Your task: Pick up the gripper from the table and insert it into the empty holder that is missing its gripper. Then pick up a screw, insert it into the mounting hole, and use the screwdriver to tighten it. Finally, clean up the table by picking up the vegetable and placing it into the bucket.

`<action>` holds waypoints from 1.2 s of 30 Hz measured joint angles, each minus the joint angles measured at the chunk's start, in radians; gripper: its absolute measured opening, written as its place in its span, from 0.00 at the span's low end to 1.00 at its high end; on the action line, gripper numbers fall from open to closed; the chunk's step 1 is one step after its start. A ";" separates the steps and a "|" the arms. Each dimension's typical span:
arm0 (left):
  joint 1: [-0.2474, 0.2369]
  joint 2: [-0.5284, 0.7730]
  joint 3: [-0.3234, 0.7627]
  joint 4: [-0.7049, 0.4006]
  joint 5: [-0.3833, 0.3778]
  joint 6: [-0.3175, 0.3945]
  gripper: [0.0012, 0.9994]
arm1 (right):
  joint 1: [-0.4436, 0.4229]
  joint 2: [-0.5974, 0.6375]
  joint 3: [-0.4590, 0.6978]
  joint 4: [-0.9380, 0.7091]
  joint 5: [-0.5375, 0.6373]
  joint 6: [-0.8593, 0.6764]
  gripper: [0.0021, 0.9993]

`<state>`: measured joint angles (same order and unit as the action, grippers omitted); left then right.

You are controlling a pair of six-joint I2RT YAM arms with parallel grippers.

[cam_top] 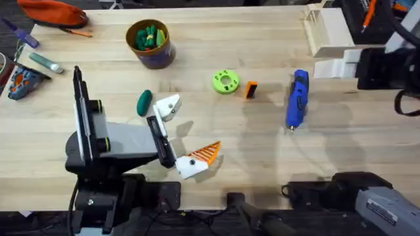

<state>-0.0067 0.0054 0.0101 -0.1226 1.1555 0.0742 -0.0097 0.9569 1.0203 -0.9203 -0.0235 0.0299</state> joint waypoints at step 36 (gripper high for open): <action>0.000 0.000 0.000 0.000 0.000 0.000 0.99 | 0.004 0.003 0.000 0.000 0.002 0.096 0.99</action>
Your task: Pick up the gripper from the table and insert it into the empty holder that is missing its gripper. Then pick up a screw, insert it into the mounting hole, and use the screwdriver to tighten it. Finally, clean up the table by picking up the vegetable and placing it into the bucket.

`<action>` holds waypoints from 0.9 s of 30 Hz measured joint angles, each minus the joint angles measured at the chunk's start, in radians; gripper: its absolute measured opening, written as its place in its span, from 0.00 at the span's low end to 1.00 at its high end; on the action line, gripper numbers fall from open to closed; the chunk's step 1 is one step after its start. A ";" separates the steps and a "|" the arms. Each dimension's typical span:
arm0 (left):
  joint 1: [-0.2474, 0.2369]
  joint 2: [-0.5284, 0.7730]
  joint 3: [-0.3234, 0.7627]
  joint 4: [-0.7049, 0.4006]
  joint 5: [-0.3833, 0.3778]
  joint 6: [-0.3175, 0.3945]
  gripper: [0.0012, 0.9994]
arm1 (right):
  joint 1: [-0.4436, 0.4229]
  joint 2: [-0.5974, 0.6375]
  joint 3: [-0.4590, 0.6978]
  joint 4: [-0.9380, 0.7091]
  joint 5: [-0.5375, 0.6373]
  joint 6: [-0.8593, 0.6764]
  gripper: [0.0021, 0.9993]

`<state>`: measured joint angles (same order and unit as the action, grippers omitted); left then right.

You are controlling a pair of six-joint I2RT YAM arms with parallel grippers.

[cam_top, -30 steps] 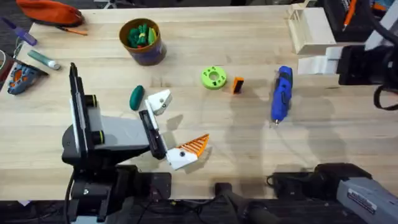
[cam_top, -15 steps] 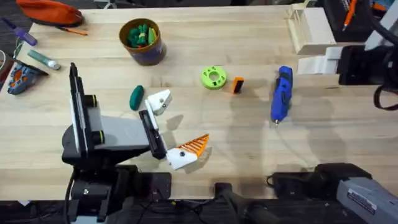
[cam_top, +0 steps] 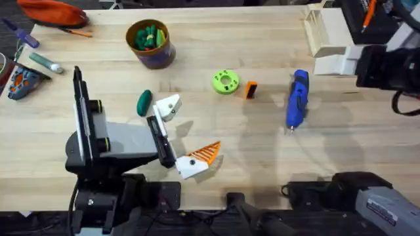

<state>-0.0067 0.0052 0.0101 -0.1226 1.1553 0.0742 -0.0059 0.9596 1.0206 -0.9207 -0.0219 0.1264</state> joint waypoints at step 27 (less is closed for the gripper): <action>0.000 0.000 0.000 0.000 0.000 0.000 0.99 | 0.586 0.430 0.337 -0.158 0.240 0.501 0.99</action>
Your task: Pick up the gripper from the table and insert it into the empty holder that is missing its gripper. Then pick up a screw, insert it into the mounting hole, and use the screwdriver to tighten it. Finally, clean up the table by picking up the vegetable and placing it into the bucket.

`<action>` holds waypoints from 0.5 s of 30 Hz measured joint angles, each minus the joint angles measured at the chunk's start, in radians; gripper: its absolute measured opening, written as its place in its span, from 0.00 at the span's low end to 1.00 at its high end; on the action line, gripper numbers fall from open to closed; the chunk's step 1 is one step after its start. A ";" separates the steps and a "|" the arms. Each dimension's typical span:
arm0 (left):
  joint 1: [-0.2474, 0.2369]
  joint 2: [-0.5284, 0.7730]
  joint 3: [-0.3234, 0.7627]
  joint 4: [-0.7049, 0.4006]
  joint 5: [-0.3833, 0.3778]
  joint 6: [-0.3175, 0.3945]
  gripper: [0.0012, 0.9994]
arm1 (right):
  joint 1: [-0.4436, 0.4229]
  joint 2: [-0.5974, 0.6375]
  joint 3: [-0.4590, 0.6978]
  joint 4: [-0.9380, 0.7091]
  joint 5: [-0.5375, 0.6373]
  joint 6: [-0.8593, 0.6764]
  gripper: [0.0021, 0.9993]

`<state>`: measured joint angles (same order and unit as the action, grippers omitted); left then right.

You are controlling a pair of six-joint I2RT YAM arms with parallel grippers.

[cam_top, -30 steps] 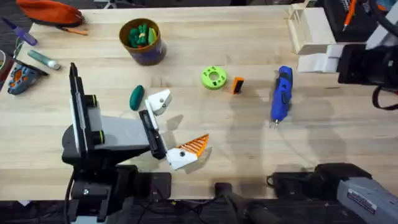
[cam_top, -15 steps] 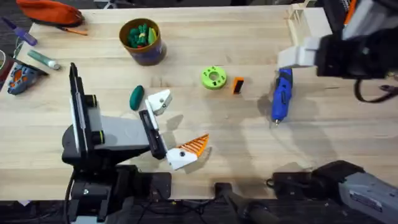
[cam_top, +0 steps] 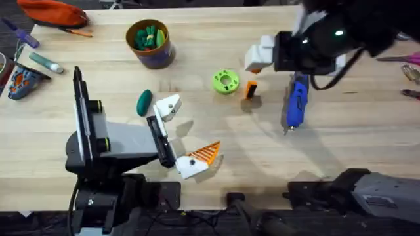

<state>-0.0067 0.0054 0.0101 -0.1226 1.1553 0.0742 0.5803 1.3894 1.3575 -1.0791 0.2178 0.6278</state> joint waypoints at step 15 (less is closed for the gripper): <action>0.000 0.000 0.000 0.000 0.000 0.000 0.99 | 0.022 0.240 0.145 -0.125 -0.022 0.038 0.99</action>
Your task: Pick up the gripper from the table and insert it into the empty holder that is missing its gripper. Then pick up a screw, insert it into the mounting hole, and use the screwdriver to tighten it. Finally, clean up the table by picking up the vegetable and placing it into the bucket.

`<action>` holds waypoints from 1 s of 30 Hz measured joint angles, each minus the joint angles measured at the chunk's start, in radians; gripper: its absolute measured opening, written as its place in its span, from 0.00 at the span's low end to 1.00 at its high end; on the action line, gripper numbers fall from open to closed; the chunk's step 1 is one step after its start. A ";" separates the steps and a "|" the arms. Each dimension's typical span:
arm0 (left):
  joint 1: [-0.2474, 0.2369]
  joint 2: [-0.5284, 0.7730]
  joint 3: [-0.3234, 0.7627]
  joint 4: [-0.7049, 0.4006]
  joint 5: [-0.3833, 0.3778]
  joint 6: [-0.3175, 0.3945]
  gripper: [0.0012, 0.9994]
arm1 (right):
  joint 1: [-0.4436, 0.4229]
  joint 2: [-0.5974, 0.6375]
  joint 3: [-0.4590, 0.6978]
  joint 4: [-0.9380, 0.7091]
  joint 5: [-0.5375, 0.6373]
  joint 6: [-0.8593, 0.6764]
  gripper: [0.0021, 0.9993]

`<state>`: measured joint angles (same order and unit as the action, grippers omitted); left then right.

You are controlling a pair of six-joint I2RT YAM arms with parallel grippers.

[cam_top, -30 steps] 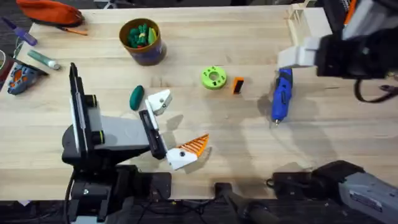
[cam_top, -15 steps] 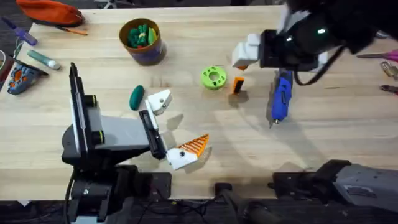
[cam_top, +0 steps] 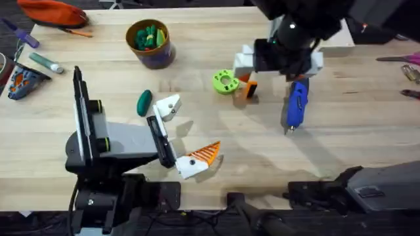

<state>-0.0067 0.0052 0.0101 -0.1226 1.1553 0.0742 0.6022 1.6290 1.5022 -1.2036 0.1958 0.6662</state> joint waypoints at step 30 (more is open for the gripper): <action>0.000 0.000 0.000 0.000 0.000 0.000 0.99 | -0.061 0.228 0.004 0.094 -0.135 -0.001 0.89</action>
<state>-0.0067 0.0051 0.0101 -0.1226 1.1553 0.0742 0.5411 1.8574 1.5066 -1.1101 0.0612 0.6655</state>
